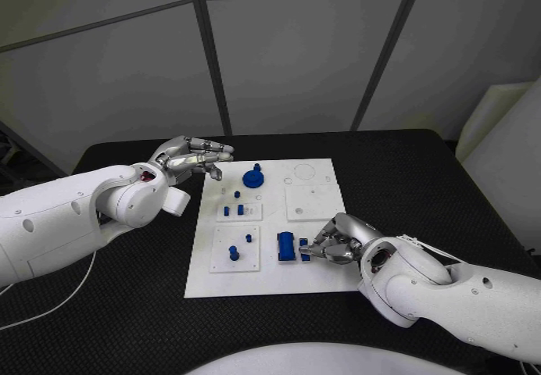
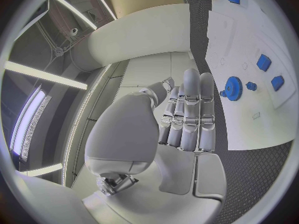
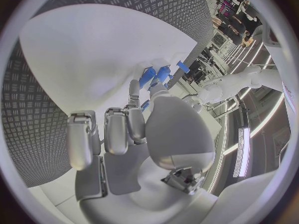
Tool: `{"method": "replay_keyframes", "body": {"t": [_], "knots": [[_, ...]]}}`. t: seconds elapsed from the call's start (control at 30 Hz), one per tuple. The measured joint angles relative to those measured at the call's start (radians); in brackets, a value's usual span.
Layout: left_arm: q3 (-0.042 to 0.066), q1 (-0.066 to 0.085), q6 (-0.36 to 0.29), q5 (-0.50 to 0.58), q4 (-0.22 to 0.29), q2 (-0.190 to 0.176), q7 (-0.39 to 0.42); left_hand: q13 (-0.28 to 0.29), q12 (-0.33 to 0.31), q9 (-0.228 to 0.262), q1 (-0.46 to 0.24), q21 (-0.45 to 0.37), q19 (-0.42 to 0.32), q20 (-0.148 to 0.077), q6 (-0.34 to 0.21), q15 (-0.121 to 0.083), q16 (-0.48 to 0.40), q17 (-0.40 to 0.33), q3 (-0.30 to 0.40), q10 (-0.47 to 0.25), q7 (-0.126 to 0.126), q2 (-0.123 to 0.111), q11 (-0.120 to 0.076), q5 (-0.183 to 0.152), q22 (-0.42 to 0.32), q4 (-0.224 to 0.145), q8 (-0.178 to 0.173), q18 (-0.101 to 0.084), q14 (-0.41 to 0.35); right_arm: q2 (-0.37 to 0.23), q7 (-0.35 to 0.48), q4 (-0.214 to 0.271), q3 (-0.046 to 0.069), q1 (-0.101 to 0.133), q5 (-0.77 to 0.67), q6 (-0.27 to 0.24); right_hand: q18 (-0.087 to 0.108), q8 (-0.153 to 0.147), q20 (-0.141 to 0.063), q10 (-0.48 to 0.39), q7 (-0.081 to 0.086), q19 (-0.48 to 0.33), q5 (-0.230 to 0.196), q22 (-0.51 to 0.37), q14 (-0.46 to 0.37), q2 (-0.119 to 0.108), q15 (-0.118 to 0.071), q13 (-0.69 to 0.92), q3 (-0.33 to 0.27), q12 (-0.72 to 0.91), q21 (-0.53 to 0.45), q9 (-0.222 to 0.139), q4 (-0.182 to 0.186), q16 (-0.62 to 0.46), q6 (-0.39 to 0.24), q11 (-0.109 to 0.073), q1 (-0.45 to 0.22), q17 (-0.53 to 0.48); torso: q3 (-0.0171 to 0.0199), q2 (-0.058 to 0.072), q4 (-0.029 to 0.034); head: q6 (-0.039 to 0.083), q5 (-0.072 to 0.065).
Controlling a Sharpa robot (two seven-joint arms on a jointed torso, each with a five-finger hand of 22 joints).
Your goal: Assemble the parts on the task board
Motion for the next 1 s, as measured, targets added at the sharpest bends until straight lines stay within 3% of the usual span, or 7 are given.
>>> {"method": "replay_keyframes", "body": {"t": [0.13,0.47,0.87,1.0], "knots": [[0.0,0.0,0.0,0.0,0.0,-0.001,0.0,0.0,0.0,0.0,0.0,0.0,0.0,0.0,0.0,0.0,0.0,0.0,0.0,0.0,0.0,0.0,0.0,0.0,0.0,0.0,0.0,0.0,0.0,-0.016,0.021,0.018,0.0,0.0,-0.003,0.008,0.0,0.0,0.0,0.0,0.002,0.0,-0.006,0.0,0.0,-0.021,0.0,0.0,-0.009,0.0,0.0,0.007,0.009,0.0,0.002,0.0,0.012,0.0,0.0002,0.0,0.0001,0.001,0.002],[0.0,0.0,0.0,0.0,-0.002,-0.001,-0.001,0.0,0.0,0.0,0.0,0.0,0.0,0.0,0.0,0.0,0.0,0.0,0.0,0.0,0.0,0.0,0.0,0.0,0.0,0.0,0.0,0.0,0.0,-0.03,0.059,0.026,-0.001,0.0,-0.005,0.032,0.0,0.0,0.0,0.0,-0.002,0.0,-0.006,0.0,-0.004,-0.027,-0.004,0.0,-0.005,0.0,0.0,0.011,0.015,0.0,0.005,0.0,0.014,0.0,0.0003,0.0,-0.001,0.002,0.001],[0.0,0.0,0.0,0.0,-0.002,0.0,-0.001,0.0,0.0,0.0,0.0,0.0,0.0,0.0,0.0,0.0,0.0,0.0,0.0,0.0,0.0,0.0,0.0,0.0,0.0,0.0,0.0,0.0,0.0,-0.005,0.063,-0.022,-0.001,0.0,-0.008,0.045,0.0,0.0,-0.004,0.0,-0.005,-0.004,-0.006,0.0,0.0,0.008,-0.007,0.001,0.016,0.0,0.0,0.022,-0.004,0.0,0.009,0.0,0.074,0.0,0.0002,0.0,0.0014,0.002,0.003],[0.0,0.0,0.0,0.0,-0.003,0.0,-0.001,0.0,0.0,0.0,0.0,0.0,0.0,0.0,0.0,0.0,0.0,0.0,0.0,0.0,0.0,0.0,0.0,0.0,0.0,0.0,0.0,0.0,0.0,0.005,0.062,-0.032,-0.001,0.0,-0.009,0.045,0.0,0.0,-0.003,-0.004,-0.005,-0.004,-0.006,0.0,0.0,0.009,-0.007,0.001,0.015,0.0,0.0,0.024,-0.01,0.0,0.009,-0.004,0.084,0.0,0.0006,0.0,0.001,0.001,0.005]]}}
